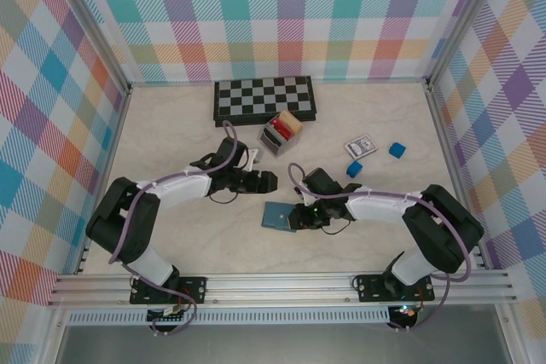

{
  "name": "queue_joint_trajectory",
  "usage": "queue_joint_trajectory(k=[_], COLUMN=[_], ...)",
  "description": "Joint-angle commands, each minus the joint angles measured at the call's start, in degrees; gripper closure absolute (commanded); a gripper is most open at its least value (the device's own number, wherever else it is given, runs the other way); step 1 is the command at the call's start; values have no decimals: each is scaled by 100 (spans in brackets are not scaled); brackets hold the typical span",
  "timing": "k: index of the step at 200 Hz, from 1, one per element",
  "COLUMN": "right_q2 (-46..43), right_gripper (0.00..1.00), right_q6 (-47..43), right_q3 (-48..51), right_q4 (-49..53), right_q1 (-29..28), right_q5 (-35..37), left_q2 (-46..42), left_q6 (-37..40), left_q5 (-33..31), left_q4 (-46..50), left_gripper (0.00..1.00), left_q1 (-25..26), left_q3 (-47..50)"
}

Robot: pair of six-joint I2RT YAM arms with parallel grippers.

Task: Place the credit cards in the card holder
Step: Rotate the card holder at the bottom-center of the table.

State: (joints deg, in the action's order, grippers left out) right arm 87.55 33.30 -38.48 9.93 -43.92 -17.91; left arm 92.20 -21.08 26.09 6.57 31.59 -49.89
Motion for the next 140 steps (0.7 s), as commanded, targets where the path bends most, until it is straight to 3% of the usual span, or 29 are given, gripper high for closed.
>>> queue_joint_trajectory(k=[1, 79, 140], right_q2=[315, 426, 101], right_gripper=[76, 75, 74], right_q6=[-431, -1353, -863], right_q3=[-120, -426, -255], right_q4=[190, 392, 286], right_q1=[153, 519, 706], right_q5=[690, 757, 1047], left_q2=[290, 1391, 1329], left_q6=[199, 683, 664], left_q5=[134, 327, 703], left_q4=[278, 810, 1132], left_gripper=[26, 28, 37], left_q1=[168, 321, 369], left_q3=[-307, -1254, -1025])
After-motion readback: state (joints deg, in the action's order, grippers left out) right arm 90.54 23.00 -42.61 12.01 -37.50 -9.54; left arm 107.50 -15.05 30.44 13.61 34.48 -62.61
